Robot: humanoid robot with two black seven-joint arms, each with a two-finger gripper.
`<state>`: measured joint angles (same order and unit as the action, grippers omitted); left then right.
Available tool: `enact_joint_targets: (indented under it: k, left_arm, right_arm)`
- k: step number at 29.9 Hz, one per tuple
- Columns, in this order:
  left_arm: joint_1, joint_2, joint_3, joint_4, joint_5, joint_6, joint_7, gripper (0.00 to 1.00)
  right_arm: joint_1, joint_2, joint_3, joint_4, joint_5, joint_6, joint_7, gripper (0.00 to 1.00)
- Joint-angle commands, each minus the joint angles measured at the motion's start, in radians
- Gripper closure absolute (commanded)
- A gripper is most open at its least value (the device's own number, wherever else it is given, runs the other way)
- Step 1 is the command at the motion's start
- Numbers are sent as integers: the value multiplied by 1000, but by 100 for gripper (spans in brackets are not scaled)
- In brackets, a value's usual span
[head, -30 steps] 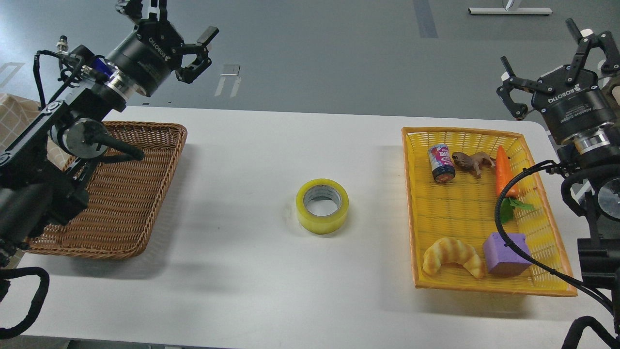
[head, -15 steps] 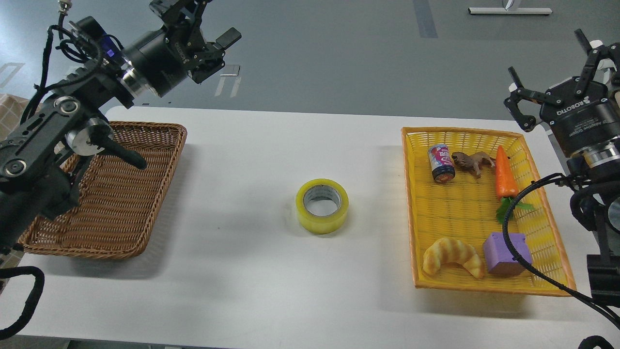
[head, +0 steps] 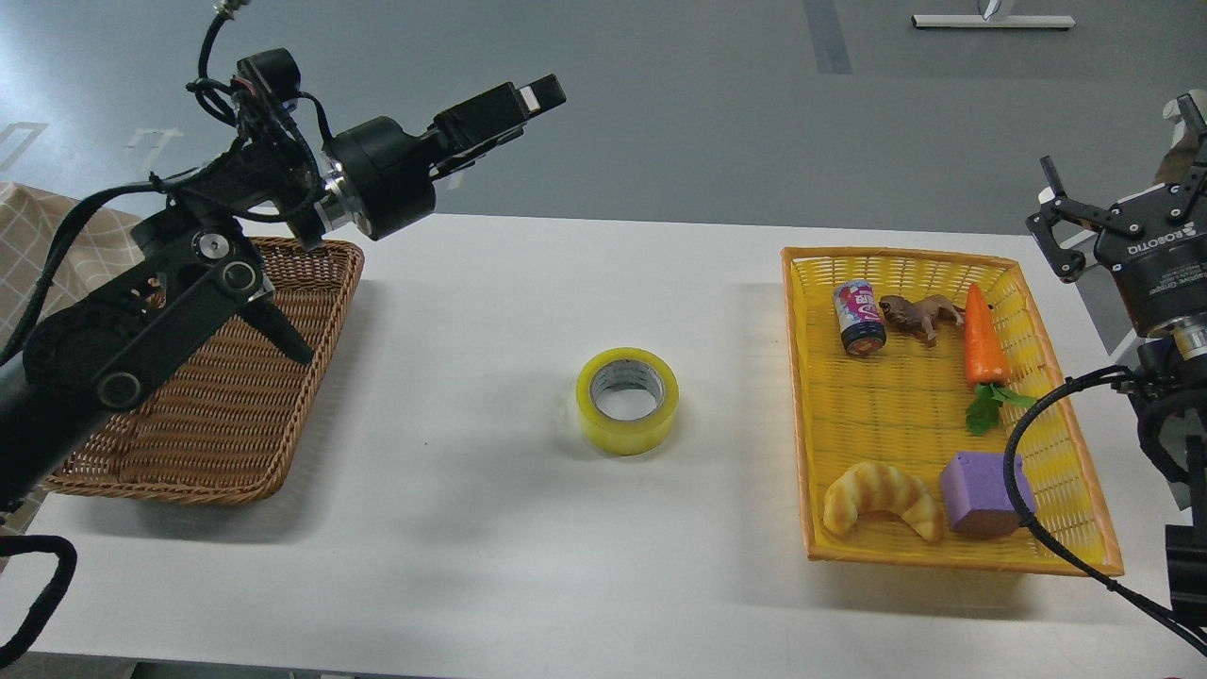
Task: Place and transfer tape with both arms
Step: 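Reach the left gripper toward the tape roll on the table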
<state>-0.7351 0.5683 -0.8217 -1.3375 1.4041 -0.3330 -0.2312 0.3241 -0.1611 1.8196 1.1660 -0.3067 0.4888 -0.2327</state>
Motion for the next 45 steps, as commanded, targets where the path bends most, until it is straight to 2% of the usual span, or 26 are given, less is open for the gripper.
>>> enact_joint_targets:
  k: [1, 5, 8, 13, 16, 19, 28, 30, 31, 34, 36, 38, 45]
  left_arm:
    - [-30, 27, 96, -9, 82, -1, -2, 2]
    - [-93, 62, 275, -8, 240, -3, 1, 2]
    - [-105, 62, 332, -2, 296, 0, 10, 2]
    - [-107, 59, 384, 6, 377, -6, 124, 2]
    - [-110, 59, 394, 4, 377, -38, 151, 2]
    - [-124, 58, 394, 3, 377, -73, 155, 2]
    - [-194, 29, 383, -11, 335, -83, 156, 2]
    - [-216, 6, 388, -15, 323, -115, 161, 2]
    - [-225, 1, 386, -20, 323, -150, 174, 2]
    - [-243, -22, 388, -28, 325, -156, 229, 2]
    - [-254, -50, 391, -29, 329, -156, 324, 2]
    - [-260, -71, 392, -29, 335, -156, 371, 2]
    - [-286, -111, 447, -14, 361, -156, 385, 2]
  right_arm:
    - [-7, 3, 0, 1, 0, 0, 3, 0]
    - [-8, 3, 1, -2, 0, 0, 4, 0]
    - [-10, 8, 0, -2, 0, 0, 4, 0]
    - [-13, 12, 0, -3, 0, 0, 23, 0]
    - [-16, 12, 0, -3, 0, 0, 23, 0]
    - [-17, 12, 0, -3, 0, 0, 23, 0]
    - [-19, 38, -8, -5, 0, 0, 23, 0]
    - [-17, 44, -13, -3, 0, 0, 23, 0]
    - [-16, 48, -13, -3, 0, 0, 23, 0]
    - [-13, 49, -13, -3, 0, 0, 23, 0]
    - [-13, 48, -14, -5, 0, 0, 23, 0]
    - [-14, 49, -14, -5, 0, 0, 23, 0]
    - [-14, 49, -17, -6, 0, 0, 23, 0]
